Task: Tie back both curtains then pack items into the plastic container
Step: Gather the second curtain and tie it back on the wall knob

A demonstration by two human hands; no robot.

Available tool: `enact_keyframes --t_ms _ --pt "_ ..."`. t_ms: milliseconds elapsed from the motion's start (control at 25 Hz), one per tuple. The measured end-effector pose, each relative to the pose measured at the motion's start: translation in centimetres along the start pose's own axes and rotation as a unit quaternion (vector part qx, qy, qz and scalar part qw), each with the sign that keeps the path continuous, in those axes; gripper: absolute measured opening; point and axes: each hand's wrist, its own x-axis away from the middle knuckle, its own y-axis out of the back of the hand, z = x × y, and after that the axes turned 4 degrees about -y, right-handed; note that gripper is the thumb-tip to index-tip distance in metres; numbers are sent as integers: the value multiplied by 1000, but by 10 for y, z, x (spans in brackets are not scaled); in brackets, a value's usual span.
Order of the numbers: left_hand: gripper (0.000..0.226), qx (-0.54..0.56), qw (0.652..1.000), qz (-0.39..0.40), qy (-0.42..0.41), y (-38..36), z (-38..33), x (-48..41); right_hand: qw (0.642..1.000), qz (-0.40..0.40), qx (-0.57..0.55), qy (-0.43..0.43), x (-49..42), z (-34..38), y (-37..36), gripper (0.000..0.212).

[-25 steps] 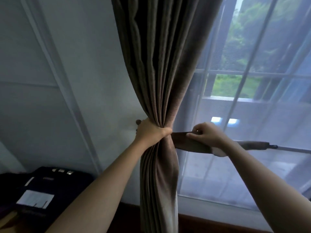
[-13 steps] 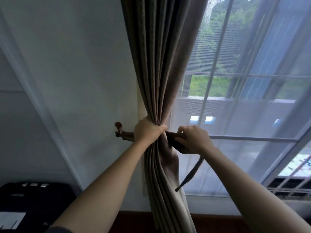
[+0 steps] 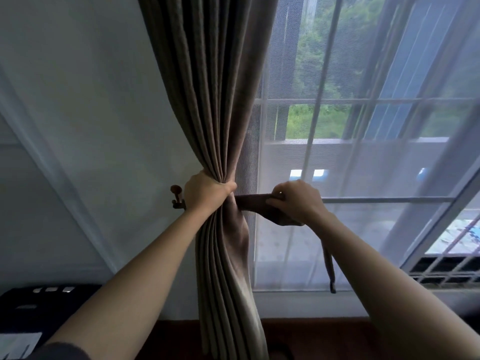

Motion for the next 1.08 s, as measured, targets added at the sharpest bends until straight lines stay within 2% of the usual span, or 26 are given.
enact_keyframes --t_ms 160,280,320,480,600,680,760,840,920,1000,1080 --pt "44 7 1000 19 11 -2 -3 -7 999 -19 -33 31 27 31 -1 22" --pt "26 0 997 74 3 -9 -9 -14 990 -43 -128 33 58 67 -33 22" --pt "28 -1 996 89 -2 -10 -10 -16 982 -50 -181 19 64 77 -45 22" --pt "71 43 988 147 31 -6 -8 -36 939 -28 -339 -57 57 104 -76 23" --pt "79 98 963 248 39 3 -7 -48 901 2 -426 -89 48 117 -78 22" --pt "78 101 954 281 32 6 -5 -50 880 -2 -464 -97 44 121 -81 18" --pt "75 106 951 290 31 7 -4 -49 855 -6 -508 -104 44 124 -83 14" --pt "68 120 951 284 31 6 -6 -47 834 -7 -542 -105 44 125 -86 20" --pt "62 132 953 271 35 4 -8 -44 826 -42 -549 -122 42 124 -88 18" --pt "59 139 956 255 41 1 -10 -42 802 -93 -567 -163 37 122 -91 12" --pt "57 143 959 241 42 -1 -10 -41 775 -109 -582 -223 30 123 -90 34"
